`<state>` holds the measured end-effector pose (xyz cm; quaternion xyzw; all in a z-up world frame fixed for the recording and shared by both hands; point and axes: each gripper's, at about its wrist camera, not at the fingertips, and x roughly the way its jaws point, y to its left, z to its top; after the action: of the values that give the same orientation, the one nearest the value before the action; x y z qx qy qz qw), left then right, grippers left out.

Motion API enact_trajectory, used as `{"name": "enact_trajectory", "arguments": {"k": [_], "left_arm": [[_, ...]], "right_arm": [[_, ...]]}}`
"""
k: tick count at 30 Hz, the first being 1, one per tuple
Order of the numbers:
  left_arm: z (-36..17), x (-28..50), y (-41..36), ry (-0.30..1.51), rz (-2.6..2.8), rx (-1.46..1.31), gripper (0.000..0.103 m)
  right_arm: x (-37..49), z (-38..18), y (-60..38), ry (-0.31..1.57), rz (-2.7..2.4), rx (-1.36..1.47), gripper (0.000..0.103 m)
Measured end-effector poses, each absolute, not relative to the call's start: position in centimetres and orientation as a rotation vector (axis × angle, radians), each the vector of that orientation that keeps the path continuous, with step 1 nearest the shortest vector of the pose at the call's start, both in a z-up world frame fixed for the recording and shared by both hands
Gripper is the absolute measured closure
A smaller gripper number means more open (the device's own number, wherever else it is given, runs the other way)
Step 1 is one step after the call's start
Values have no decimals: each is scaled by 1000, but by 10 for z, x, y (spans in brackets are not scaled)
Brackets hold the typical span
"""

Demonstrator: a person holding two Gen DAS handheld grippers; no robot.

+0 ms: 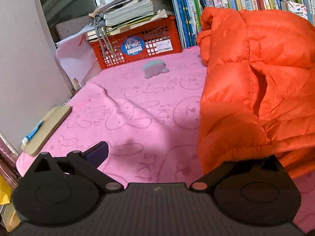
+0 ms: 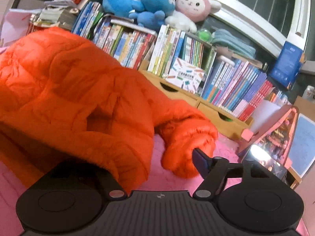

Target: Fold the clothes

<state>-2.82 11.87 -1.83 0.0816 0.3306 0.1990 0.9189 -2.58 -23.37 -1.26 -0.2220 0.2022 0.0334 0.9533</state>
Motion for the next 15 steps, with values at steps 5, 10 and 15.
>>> {"name": "enact_trajectory", "arguments": {"k": [5, 10, 15], "left_arm": [[-8, -10, 99, 601, 376, 263, 0], [-4, 0, 97, 579, 397, 280, 0], [-25, -11, 105, 647, 391, 230, 0]], "right_arm": [[3, 0, -244, 358, 26, -521, 21], [28, 20, -243, 285, 18, -498, 21], [4, -7, -242, 356, 85, -569, 20]]}}
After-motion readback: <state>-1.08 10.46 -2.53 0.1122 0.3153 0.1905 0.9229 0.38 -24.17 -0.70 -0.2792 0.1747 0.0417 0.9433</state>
